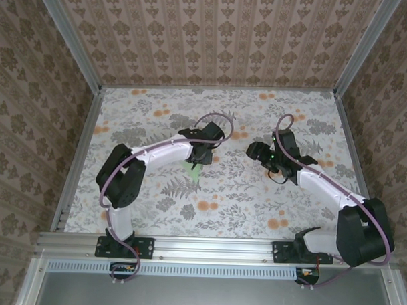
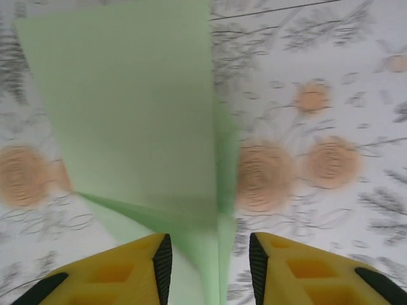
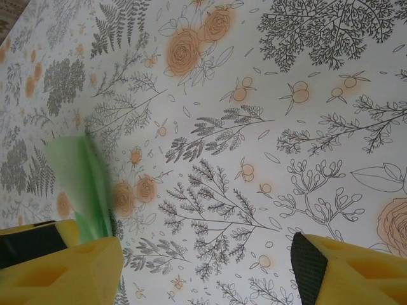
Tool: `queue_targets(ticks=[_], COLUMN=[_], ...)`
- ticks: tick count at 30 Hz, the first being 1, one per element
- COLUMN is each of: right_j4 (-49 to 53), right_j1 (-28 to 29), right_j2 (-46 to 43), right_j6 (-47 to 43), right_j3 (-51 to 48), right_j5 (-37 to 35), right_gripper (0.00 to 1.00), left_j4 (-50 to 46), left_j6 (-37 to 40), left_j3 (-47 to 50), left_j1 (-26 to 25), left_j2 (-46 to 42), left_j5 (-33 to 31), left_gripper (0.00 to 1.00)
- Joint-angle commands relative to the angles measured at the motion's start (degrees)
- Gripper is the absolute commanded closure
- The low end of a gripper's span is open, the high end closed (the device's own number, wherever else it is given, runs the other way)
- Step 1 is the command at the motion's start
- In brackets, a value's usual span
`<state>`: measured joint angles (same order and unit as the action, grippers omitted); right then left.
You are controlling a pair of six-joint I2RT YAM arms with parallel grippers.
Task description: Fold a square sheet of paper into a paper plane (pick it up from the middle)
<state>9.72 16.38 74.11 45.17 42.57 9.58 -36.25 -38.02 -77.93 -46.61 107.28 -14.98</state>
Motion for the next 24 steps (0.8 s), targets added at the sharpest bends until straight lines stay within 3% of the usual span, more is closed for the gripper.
queue_targets(ticks=[1, 6, 15, 24], right_j4=[1.46, 0.07, -2.56, 2.27], right_j1=[0.51, 6.33, 22.89, 29.04], right_j2=[-0.76, 4.22, 21.98, 38.69], right_j6=[0.45, 1.22, 3.21, 2.35], right_j3=[-0.69, 2.31, 16.5, 32.36], right_j5=[-0.52, 0.11, 0.96, 4.09], right_gripper=[0.28, 0.35, 0.56, 0.61], left_j4=[7.19, 13.29, 12.47, 12.3], left_j6=[-0.67, -1.13, -2.06, -3.84], left_j3=[2.4, 10.23, 23.99, 31.57], left_j1=[2.79, 8.19, 18.59, 25.62], left_j2=[-4.37, -12.83, -26.71, -34.11], left_j5=[11.44, 17.15, 11.33, 11.63], left_gripper=[0.51, 0.33, 0.04, 0.0])
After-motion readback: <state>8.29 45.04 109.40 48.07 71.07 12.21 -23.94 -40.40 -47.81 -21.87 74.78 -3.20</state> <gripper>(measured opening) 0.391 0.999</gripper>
